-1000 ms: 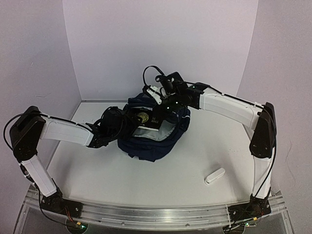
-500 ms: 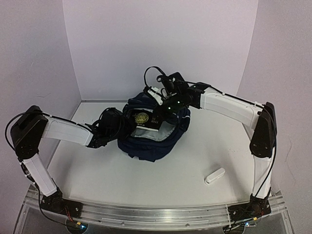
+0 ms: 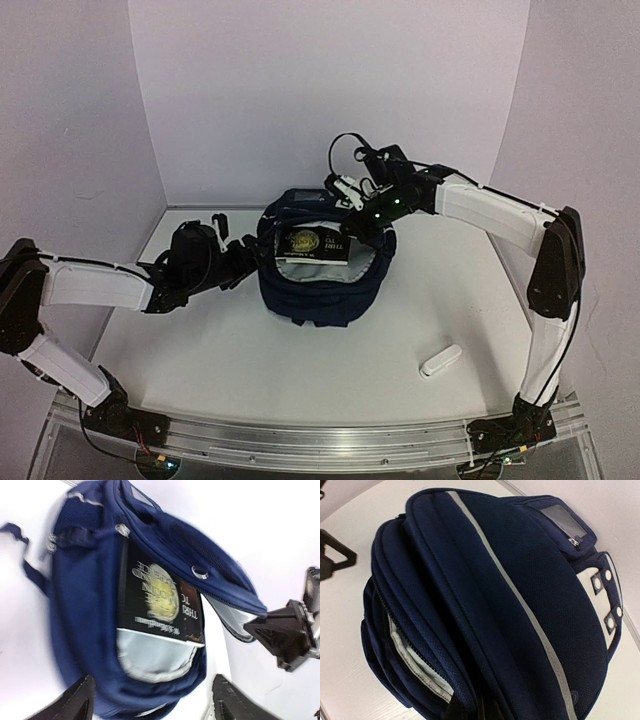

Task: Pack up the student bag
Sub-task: Place the book in the student bag.

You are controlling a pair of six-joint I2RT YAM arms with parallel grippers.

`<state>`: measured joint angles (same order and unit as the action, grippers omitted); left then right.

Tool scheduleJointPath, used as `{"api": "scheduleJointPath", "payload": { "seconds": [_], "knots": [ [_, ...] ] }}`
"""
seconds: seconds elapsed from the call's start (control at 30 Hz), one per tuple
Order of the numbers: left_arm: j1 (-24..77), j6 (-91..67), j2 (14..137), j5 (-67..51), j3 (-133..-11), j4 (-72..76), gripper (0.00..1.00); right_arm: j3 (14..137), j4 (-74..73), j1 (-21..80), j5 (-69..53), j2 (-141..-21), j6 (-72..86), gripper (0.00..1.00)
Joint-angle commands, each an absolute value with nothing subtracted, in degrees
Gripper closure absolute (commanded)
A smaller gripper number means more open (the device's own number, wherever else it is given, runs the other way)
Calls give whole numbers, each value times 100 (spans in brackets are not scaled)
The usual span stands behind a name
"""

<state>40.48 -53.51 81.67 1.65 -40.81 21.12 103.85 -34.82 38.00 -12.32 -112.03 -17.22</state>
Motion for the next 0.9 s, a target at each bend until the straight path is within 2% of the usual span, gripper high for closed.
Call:
{"api": "scheduleJointPath", "payload": {
  "seconds": [0.0,0.1,0.2,0.37,0.57,0.7,0.87],
  "knots": [
    [3895,-4328,7772,515,-4294,1111,11,10117,-3771,3574,-718,-10792,-2226,100],
    [3696,-3873,8119,114,-4810,521,7,9905,-3854,3551,-524,-10736,-2688,100],
    [3404,-3559,8603,-545,-5272,300,7,9744,-3915,3542,-395,-10688,-2995,100],
    [2724,-2536,9134,-1826,-5725,534,12,9515,-4031,3542,-595,-10648,-3111,99],
    [2268,-1490,9675,-2961,-6516,430,15,9541,-4207,3544,-1080,-10809,-2864,90],
    [2230,-395,10138,-3510,-7229,-407,23,9619,-4232,3551,-1250,-10948,-2662,88],
    [2098,1011,10694,-3808,-7975,-1419,25,9709,-4294,3551,-1364,-11011,-2550,87]
  ]
}}
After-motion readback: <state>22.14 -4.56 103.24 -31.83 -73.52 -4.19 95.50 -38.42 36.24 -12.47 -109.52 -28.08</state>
